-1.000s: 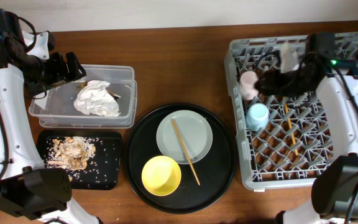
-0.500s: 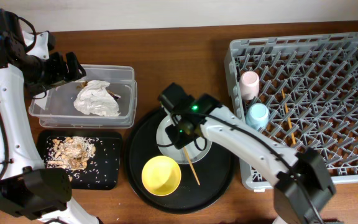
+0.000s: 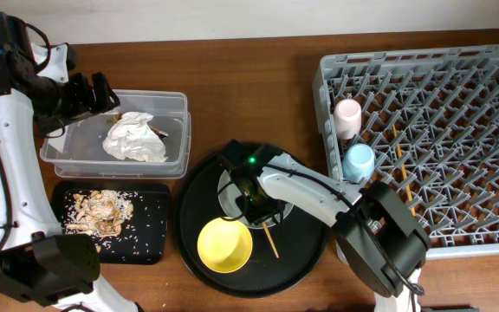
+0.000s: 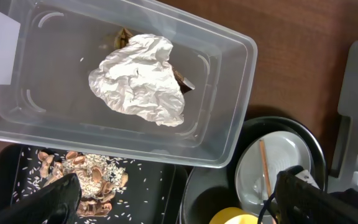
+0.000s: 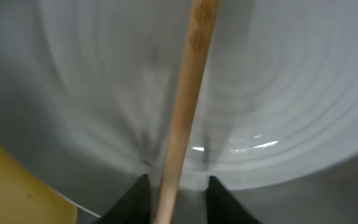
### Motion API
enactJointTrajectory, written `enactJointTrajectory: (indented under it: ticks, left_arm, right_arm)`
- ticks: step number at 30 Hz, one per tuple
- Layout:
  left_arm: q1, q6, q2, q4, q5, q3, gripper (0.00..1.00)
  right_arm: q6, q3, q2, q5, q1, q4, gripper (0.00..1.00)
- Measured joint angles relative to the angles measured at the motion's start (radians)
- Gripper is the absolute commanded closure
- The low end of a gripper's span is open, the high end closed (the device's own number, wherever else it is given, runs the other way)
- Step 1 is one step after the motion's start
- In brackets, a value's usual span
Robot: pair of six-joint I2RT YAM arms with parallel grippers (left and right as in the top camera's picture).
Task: Sort waste into correct bins and load items into the dishwasher rack
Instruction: 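Carry the second chopstick and insert it upright in the rack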
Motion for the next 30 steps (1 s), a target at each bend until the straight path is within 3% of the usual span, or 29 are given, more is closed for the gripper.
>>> enactJointTrajectory:
  ticks: [1, 3, 9, 12, 17, 20, 24, 30]
  left_arm:
    - [0.0, 0.0, 0.0, 0.0, 0.0, 0.0, 0.01]
    - [0.0, 0.0, 0.0, 0.0, 0.0, 0.0, 0.01]
    - [0.0, 0.0, 0.0, 0.0, 0.0, 0.0, 0.01]
    - [0.0, 0.0, 0.0, 0.0, 0.0, 0.0, 0.01]
    - [0.0, 0.0, 0.0, -0.001, 0.0, 0.0, 0.01]
    - [0.0, 0.0, 0.0, 0.0, 0.0, 0.0, 0.01]
    - [0.0, 0.0, 0.0, 0.0, 0.0, 0.0, 0.01]
    - [0.0, 0.0, 0.0, 0.0, 0.0, 0.0, 0.01]
  right_arm:
    - [0.002, 0.0, 0.0, -0.003, 0.0, 0.008, 0.87]
    - [0.005, 0.0, 0.0, -0.007, 0.0, 0.013, 0.95]
    - [0.005, 0.021, 0.001, -0.008, -0.003, -0.026, 0.96]
    - [-0.011, 0.183, 0.0, 0.027, -0.037, -0.148, 0.96]
    - [-0.176, 0.518, -0.051, 0.156, -0.315, -0.364, 0.96]
    - [-0.314, 0.542, -0.067, 0.187, -0.551, -0.383, 0.96]
    - [-0.387, 0.542, -0.066, 0.19, -0.806, -0.37, 0.96]
    - [-0.505, 0.51, -0.066, 0.059, -1.002, -0.283, 0.96]
